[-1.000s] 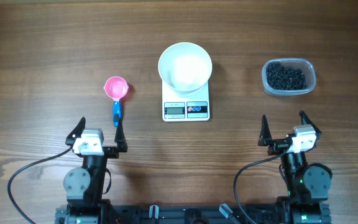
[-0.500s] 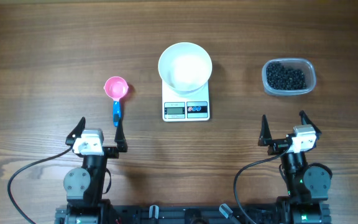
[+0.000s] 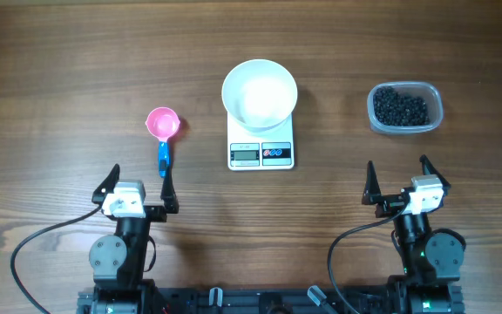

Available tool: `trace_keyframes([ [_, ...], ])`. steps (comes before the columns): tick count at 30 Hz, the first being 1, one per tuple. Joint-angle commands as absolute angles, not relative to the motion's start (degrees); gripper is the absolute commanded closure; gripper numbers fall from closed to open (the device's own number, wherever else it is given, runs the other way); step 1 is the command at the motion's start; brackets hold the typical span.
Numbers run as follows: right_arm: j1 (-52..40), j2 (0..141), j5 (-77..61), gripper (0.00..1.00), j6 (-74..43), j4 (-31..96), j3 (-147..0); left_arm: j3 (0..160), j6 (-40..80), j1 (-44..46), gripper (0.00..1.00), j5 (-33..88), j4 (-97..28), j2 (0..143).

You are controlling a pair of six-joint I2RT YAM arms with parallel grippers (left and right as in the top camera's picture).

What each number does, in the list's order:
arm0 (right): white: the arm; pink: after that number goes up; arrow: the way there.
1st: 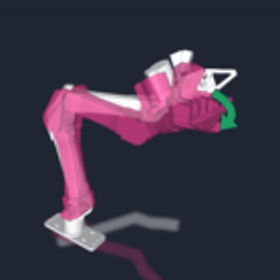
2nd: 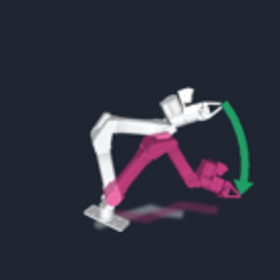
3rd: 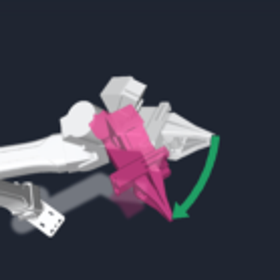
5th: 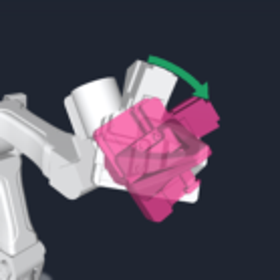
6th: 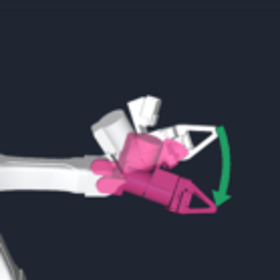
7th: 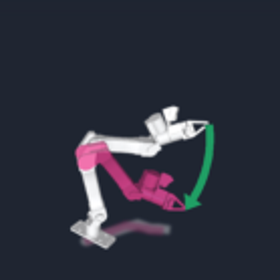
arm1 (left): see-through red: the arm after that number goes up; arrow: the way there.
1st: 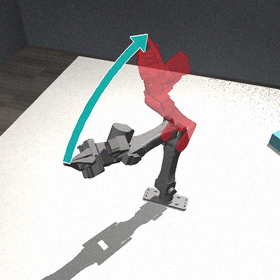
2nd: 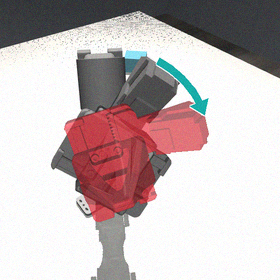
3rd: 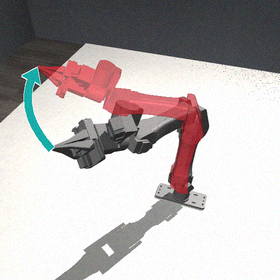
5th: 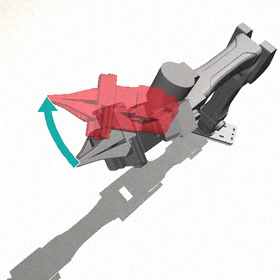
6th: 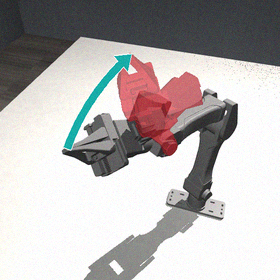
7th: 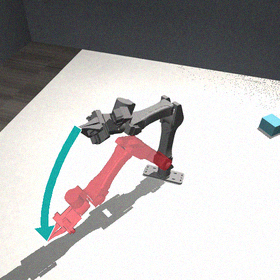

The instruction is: Scoop item into bowl and weigh 150g on scale

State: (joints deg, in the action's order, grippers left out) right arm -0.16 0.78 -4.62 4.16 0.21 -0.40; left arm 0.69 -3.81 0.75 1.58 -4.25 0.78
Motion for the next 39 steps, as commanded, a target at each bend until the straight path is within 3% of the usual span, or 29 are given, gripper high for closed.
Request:
trace_keyframes([
  [1,0.25,0.27,-3.84,0.0,4.49,0.05,-0.36,0.32,-4.08,1.02,0.0,1.23,-4.34,0.16],
  [8,0.25,0.27,-3.84,0.0,4.51,0.08,-0.36,0.34,-0.32,1.02,0.0,6.46,-3.84,0.16],
  [10,0.25,0.27,-3.84,0.0,4.51,0.08,-0.36,0.34,17.39,1.02,0.0,27.09,-2.28,0.16],
  [12,0.25,0.27,-3.81,0.0,4.49,0.08,-0.36,0.34,22.13,1.02,0.0,34.17,-1.93,0.16],
  [19,0.25,0.27,-3.84,0.0,4.49,0.05,-0.36,3.64,22.17,0.99,0.0,33.69,17.19,0.16],
  [21,0.25,0.27,-3.81,0.0,4.49,0.05,-0.36,10.46,22.13,0.95,0.0,31.16,10.04,1.23],
  [22,0.25,0.27,-3.81,0.0,4.49,0.08,-0.36,19.05,21.17,0.62,0.0,28.64,-1.54,4.27],
  [28,0.25,0.27,-3.81,0.0,4.49,0.08,-0.36,47.29,19.73,0.43,0.0,16.62,-43.13,28.08],
  [33,0.25,0.27,-3.84,0.0,4.49,0.08,-0.36,51.29,19.75,0.43,0.0,20.69,-47.88,44.16],
  [35,0.25,0.27,-3.84,0.0,4.49,0.08,-0.36,51.29,21.61,0.36,0.0,15.42,-47.35,49.91],
  [39,0.25,0.27,-3.84,0.0,4.49,0.08,-0.36,51.29,36.91,-2.11,0.0,4.05,-47.94,59.37],
])
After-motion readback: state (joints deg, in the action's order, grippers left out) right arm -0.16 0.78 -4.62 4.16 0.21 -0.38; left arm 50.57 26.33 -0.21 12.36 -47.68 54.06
